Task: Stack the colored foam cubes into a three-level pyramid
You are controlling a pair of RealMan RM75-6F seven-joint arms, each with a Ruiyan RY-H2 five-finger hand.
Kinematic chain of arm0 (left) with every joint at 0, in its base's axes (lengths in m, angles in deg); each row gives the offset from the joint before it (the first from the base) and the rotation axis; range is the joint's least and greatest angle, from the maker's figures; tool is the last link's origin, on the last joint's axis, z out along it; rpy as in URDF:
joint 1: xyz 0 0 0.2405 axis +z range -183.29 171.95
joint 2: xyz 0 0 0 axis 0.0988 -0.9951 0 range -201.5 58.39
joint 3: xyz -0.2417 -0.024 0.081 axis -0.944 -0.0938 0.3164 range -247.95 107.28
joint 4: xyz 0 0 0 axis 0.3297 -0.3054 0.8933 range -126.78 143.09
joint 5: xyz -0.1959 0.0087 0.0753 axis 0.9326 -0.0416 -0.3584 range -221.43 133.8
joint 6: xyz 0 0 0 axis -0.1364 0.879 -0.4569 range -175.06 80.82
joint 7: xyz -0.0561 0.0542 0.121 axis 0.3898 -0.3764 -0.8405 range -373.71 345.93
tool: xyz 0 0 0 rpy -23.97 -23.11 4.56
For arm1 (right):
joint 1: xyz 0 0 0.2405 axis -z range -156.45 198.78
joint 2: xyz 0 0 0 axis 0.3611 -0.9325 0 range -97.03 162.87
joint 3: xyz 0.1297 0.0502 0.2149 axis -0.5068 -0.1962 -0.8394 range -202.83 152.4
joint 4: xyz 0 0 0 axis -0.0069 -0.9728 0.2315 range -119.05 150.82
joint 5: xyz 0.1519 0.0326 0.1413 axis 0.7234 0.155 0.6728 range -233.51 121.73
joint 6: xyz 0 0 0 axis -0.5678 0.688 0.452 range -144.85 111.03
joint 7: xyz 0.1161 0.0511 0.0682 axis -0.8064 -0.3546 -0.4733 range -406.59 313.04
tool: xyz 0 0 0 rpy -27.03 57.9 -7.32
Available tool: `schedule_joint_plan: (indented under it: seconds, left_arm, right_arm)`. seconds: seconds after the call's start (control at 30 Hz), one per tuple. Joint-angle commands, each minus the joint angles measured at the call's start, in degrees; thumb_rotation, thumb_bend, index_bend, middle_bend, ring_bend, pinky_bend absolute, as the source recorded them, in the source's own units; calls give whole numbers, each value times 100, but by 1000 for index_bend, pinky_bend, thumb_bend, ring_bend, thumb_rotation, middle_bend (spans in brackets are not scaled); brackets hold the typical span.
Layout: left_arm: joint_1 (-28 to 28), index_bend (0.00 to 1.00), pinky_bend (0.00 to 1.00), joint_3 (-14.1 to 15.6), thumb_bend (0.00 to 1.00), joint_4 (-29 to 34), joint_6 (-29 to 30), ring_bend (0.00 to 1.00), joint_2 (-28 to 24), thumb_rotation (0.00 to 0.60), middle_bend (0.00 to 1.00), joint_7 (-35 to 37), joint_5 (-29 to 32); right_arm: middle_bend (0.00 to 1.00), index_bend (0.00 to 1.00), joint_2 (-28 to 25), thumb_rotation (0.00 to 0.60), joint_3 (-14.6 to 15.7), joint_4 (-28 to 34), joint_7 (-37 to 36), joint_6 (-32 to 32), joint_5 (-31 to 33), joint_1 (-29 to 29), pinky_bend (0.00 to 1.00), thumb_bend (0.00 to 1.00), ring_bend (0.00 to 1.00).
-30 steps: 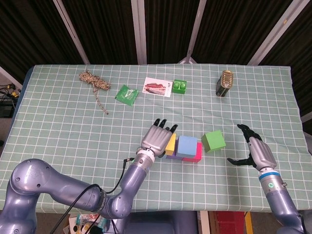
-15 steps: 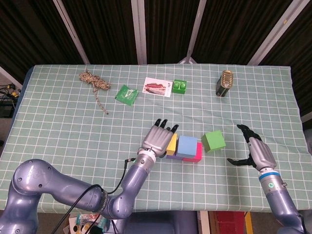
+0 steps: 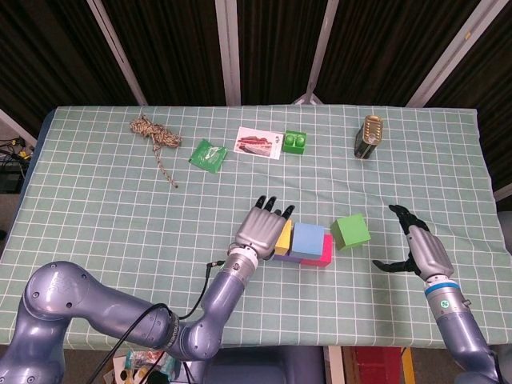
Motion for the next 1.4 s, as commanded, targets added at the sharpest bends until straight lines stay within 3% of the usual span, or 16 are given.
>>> schedule_joint_plan:
  seconds: [0.03, 1.4]
  left_arm:
    - [-7, 14, 0, -5, 429, 2, -3, 0, 8, 600, 285, -6, 4]
    - [45, 13, 0, 37, 385, 4, -62, 0, 22, 600, 274, 76, -82]
  right_arm:
    - [0, 0, -3, 600, -3, 2, -5, -3, 3, -4, 0, 169, 0]
    - [0, 0, 11, 600, 31, -3, 5, 32, 12, -19, 0, 169, 0]
